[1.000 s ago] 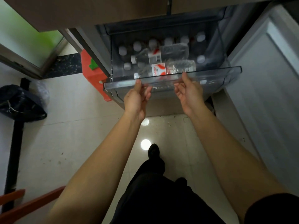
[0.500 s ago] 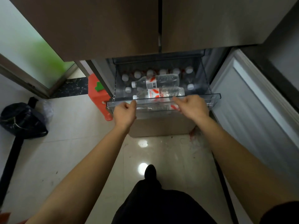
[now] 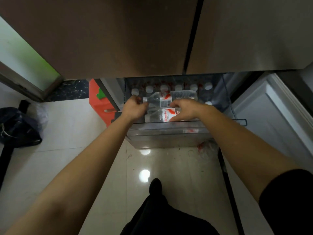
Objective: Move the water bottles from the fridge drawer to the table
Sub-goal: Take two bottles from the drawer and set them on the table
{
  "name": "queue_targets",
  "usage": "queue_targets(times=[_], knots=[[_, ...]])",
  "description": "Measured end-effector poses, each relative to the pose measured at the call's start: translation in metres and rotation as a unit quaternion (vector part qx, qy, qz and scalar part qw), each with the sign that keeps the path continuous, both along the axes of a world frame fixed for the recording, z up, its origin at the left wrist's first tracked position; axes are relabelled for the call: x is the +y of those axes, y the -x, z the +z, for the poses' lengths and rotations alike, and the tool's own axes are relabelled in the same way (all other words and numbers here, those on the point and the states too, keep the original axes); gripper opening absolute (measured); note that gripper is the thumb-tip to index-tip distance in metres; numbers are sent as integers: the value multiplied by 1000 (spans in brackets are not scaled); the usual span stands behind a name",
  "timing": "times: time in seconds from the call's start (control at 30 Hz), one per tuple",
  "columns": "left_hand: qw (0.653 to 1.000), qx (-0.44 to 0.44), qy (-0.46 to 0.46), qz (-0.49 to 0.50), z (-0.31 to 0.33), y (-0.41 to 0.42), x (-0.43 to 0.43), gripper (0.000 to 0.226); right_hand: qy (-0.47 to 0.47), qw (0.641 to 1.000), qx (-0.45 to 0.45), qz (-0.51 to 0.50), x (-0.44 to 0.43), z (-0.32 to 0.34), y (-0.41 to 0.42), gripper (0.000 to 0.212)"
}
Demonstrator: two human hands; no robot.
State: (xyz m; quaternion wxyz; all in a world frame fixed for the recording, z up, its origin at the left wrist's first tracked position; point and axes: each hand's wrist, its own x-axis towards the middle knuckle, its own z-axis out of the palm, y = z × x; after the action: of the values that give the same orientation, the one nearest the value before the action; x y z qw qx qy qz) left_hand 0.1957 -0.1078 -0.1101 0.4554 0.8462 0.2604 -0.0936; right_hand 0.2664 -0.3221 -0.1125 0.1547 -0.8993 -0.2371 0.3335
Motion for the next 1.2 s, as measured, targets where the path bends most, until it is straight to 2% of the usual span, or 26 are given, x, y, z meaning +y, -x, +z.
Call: queue_targets(times=[0.07, 0.2, 0.33, 0.43, 0.53, 0.6, 0.7, 0.8, 0.87, 0.93, 1.1, 1.2], knots=[[998, 16, 51, 15, -13, -14, 7, 57, 40, 999, 1, 33, 9, -10, -8, 76], [980, 62, 175, 66, -15, -29, -1, 26, 73, 996, 14, 55, 17, -21, -15, 80], [957, 70, 268, 90, -24, -39, -4, 21, 62, 997, 10, 49, 16, -23, -16, 76], [945, 48, 294, 135, -25, -42, -6, 13, 59, 997, -26, 41, 9, -14, -15, 67], [942, 42, 290, 162, -23, -42, -9, 2, 28, 998, -61, -13, -8, -5, -11, 72], [940, 25, 286, 186, -22, -41, -10, 8, 13, 995, -87, -48, -21, -2, -8, 67], [943, -58, 257, 204, -15, -33, -13, 19, -12, 985, -131, -115, -39, 0, -1, 61], [976, -139, 84, 143, -1, -22, -18, 26, -65, 966, -145, -205, -51, 1, 9, 71], [976, -197, -17, 95, 12, -14, -23, 28, -116, 947, -158, -256, -55, 3, 18, 67], [965, -244, -73, 57, 23, -4, -28, 31, -161, 923, -180, -300, -56, 6, 27, 63], [942, -312, -125, 2, 32, 12, -38, 34, -272, 860, -179, -393, -59, 12, 46, 67], [943, -309, -126, 4, 26, 15, -41, 35, -286, 857, -164, -395, -60, 9, 55, 71]])
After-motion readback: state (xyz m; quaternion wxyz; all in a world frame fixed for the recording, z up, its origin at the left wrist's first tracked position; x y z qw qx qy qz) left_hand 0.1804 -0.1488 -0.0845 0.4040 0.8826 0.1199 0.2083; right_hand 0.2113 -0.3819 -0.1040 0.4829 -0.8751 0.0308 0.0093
